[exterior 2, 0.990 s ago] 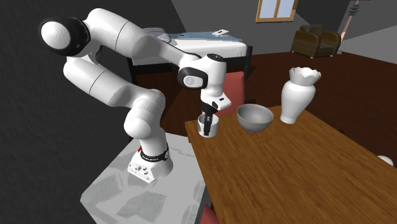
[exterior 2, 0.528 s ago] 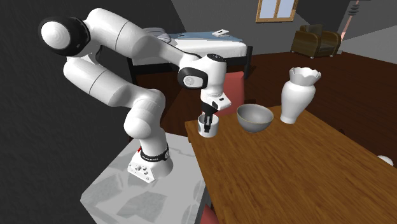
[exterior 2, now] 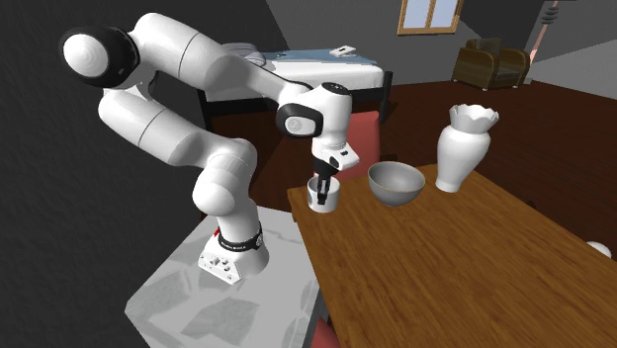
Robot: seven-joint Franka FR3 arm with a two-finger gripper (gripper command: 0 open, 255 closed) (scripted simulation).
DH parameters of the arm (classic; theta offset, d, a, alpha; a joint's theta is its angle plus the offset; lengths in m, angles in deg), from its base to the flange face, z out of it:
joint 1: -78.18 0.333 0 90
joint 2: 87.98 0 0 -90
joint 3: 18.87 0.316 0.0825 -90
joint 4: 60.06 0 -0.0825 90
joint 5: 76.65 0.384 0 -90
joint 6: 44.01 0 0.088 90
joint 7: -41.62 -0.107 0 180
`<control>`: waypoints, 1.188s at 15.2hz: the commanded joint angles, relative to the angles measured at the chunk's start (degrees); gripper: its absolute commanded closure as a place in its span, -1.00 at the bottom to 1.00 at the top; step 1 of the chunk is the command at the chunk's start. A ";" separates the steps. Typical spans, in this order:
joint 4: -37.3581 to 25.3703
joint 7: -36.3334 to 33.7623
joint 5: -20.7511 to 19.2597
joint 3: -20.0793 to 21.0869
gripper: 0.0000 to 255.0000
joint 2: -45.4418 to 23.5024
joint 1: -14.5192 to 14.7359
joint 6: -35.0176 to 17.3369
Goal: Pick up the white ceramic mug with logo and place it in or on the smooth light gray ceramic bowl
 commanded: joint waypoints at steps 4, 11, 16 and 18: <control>-2.51 -0.36 -1.44 -1.16 1.00 2.25 -0.57 4.70; -6.93 -0.85 -3.41 -2.84 1.00 4.44 -1.40 11.22; -10.40 -1.17 -4.62 -3.93 1.00 5.20 -1.92 15.40; -11.85 -1.30 -5.06 -4.34 1.00 5.35 -2.12 16.99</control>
